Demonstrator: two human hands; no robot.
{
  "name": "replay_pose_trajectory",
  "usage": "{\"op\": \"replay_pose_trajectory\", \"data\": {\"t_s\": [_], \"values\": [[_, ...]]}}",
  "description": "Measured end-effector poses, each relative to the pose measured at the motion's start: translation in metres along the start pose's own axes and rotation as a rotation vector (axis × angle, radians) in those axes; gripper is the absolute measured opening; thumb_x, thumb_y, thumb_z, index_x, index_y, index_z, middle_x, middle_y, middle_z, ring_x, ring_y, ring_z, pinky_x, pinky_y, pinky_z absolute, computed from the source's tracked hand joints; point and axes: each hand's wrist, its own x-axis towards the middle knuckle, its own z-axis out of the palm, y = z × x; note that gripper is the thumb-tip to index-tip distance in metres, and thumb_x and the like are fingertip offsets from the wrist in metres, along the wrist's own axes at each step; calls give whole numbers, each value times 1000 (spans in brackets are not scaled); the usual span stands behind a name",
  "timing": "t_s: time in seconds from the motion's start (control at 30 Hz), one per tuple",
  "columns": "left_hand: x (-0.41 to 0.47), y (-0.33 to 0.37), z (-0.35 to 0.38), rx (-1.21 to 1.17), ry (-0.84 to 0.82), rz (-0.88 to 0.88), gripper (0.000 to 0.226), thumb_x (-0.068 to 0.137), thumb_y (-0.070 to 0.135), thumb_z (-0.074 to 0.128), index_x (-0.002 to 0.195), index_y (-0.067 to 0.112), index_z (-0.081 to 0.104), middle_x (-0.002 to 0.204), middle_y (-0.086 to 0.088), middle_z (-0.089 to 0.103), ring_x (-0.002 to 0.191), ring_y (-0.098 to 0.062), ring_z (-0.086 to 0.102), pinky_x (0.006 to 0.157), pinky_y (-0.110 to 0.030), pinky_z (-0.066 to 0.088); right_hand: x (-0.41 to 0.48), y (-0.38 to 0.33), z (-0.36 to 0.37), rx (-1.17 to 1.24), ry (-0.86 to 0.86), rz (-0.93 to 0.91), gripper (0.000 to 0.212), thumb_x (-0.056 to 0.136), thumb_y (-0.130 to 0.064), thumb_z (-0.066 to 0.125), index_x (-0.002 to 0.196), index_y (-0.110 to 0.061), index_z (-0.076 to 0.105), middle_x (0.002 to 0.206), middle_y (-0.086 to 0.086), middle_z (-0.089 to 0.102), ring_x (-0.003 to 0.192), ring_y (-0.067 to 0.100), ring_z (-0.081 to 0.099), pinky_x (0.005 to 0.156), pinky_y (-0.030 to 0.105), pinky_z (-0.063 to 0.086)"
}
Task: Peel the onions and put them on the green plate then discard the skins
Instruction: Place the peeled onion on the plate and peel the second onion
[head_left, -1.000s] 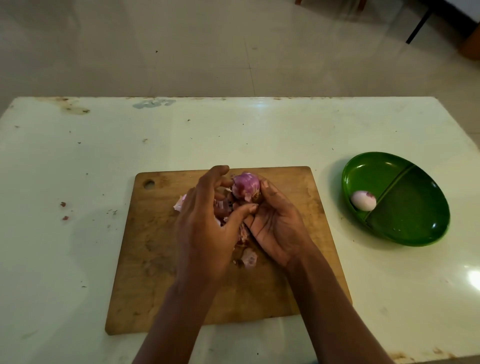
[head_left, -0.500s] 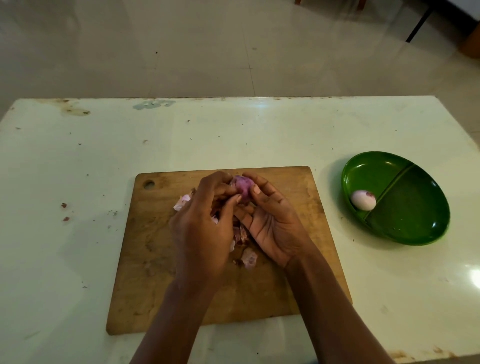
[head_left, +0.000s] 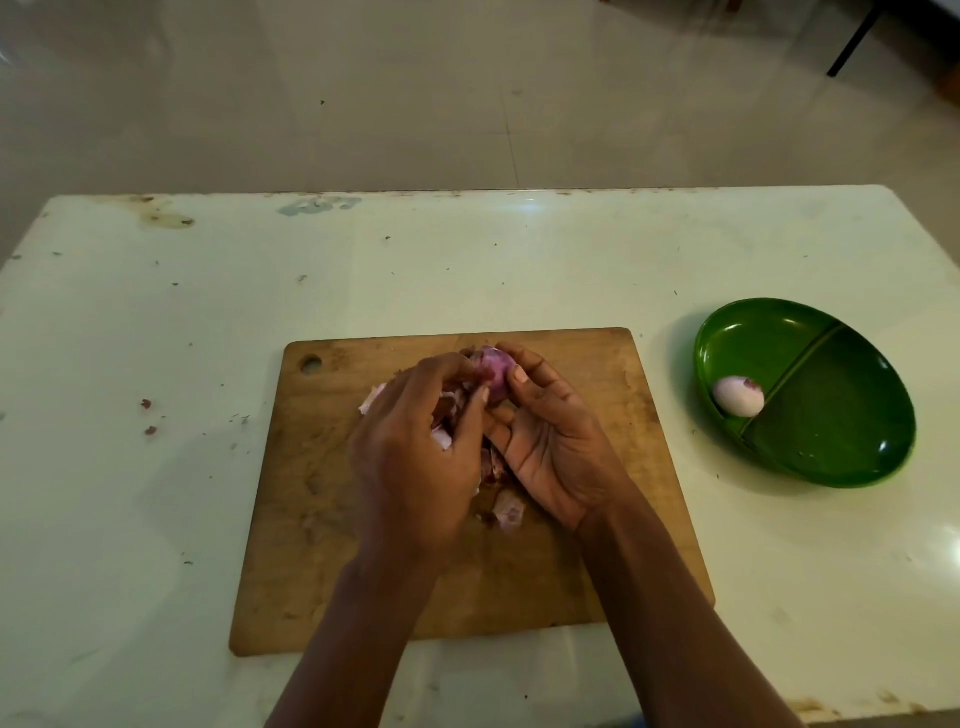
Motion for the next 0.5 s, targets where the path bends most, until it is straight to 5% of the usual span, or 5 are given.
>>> {"op": "replay_pose_trajectory", "data": {"t_s": [0.5], "values": [[-1, -8, 1, 215, 21, 202, 18, 83, 12, 67, 98, 2, 69, 82, -7, 72, 68, -14, 68, 52, -28, 57, -2, -2, 0, -42, -19, -15, 46, 66, -7, 74, 108, -3, 56, 99, 15, 70, 87, 22, 70, 71, 29, 59]]}}
